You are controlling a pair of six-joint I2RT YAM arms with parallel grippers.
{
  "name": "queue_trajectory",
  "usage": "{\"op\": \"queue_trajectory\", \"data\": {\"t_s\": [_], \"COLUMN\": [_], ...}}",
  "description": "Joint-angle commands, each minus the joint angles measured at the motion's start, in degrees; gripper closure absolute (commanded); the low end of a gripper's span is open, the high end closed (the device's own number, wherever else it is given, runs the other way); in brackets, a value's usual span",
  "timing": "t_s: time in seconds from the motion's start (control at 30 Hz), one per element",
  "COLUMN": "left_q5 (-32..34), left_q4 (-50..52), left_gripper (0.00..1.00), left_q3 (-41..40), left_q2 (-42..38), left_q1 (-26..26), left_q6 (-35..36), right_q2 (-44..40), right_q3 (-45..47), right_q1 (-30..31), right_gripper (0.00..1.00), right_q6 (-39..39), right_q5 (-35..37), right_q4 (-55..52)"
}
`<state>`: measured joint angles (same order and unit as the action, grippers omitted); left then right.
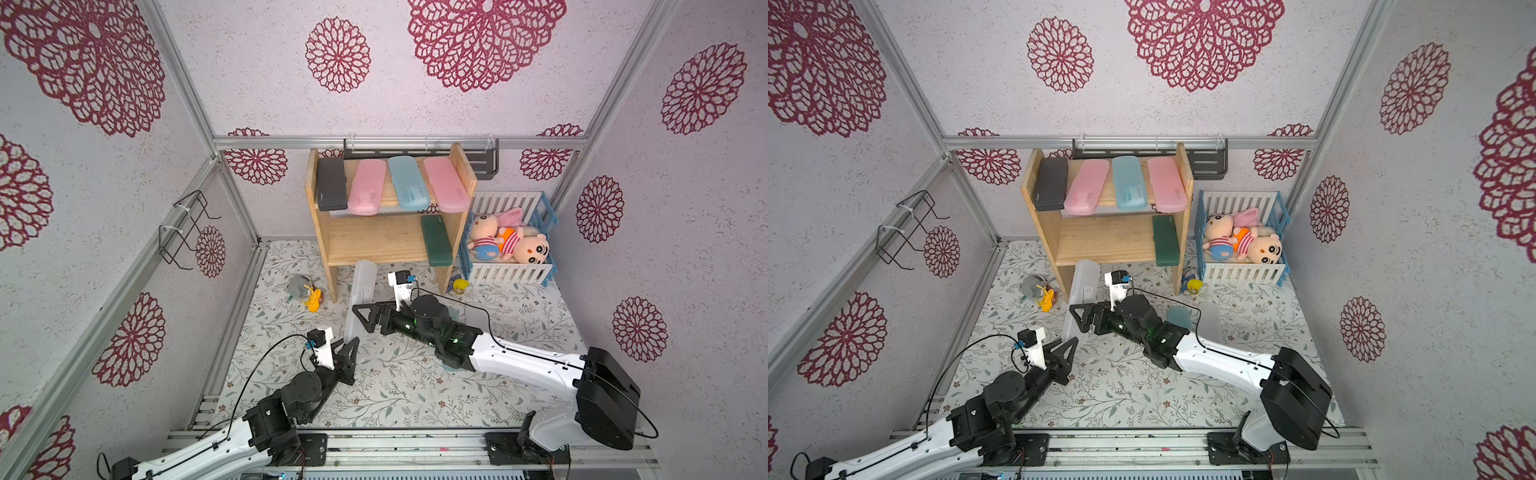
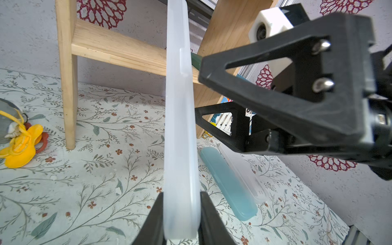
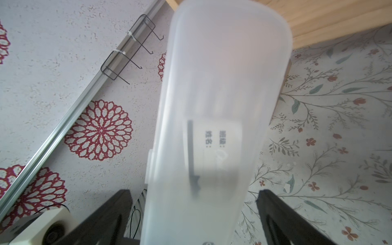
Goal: Remove the pencil cases from the shelf
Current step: Pick up the pencil case from the shelf, then place the pencil case at the center of the board.
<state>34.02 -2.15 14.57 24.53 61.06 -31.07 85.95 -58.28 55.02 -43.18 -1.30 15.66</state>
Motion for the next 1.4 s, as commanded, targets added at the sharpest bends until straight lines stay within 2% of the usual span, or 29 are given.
{"op": "queue_trajectory", "data": {"t_s": [0.0,0.3,0.63,0.87,1.0,1.03,1.07,1.1,1.13,1.17,1.2,1.37], "left_q5": [1.95,2.59,3.31,3.98,5.0,5.08,5.07,5.36,5.74,6.42,7.62,10.53], "left_q4": [-0.5,2.41,2.83,3.49,4.43,4.49,4.76,5.0,5.3,5.57,5.82,6.5], "left_gripper": [1.0,1.0,1.0,1.0,1.0,0.88,0.64,0.44,0.3,0.12,0.02,0.03], "left_q3": [-0.39,-1.32,-1.78,-2.0,-1.83,-1.79,-1.74,-1.51,-1.38,-1.2,-1.05,-0.07], "left_q2": [-2.14,-7.5,-7.66,-7.75,-7.83,-7.88,-7.92,-8.01,-8.16,-8.42,-8.76,-12.44], "left_q1": [0.98,1.25,1.33,1.51,1.61,1.61,1.61,1.62,1.66,1.76,1.65,1.62], "left_q6": [1.54,1.93,2.16,1.59,1.23,1.32,1.33,1.26,1.12,0.8,0.13,-0.94], "right_q2": [1.2,3.24,6.38,6.84,7.3,7.22,6.98,6.74,6.34,5.67,4.98,-3.13], "right_q3": [-3.19,-4.01,-7.49,-8.06,-8.0,-7.83,-7.55,-7.48,-7.46,-7.46,-7.46,-6.33], "right_q1": [0.61,0.76,1.36,1.44,1.36,1.39,1.31,1.16,0.98,0.59,0.06,-6.31], "right_gripper": [0.01,0.01,0.02,0.14,0.29,0.34,0.36,0.37,0.38,0.39,0.39,0.4], "right_q6": [-0.87,-1.73,-4.55,-4.81,-4.63,-4.56,-4.46,-4.1,-3.5,-2.49,-1.19,9.25], "right_q5": [2.03,0.14,-1.42,-0.45,-0.76,-0.72,-0.44,-0.38,-0.28,-0.5,-1.2,-3.93], "right_q4": [-0.36,1.63,-0.1,-0.71,-1.57,-1.68,-2.01,-2.4,-3.32,-4.57,-6.12,-23.9]}}
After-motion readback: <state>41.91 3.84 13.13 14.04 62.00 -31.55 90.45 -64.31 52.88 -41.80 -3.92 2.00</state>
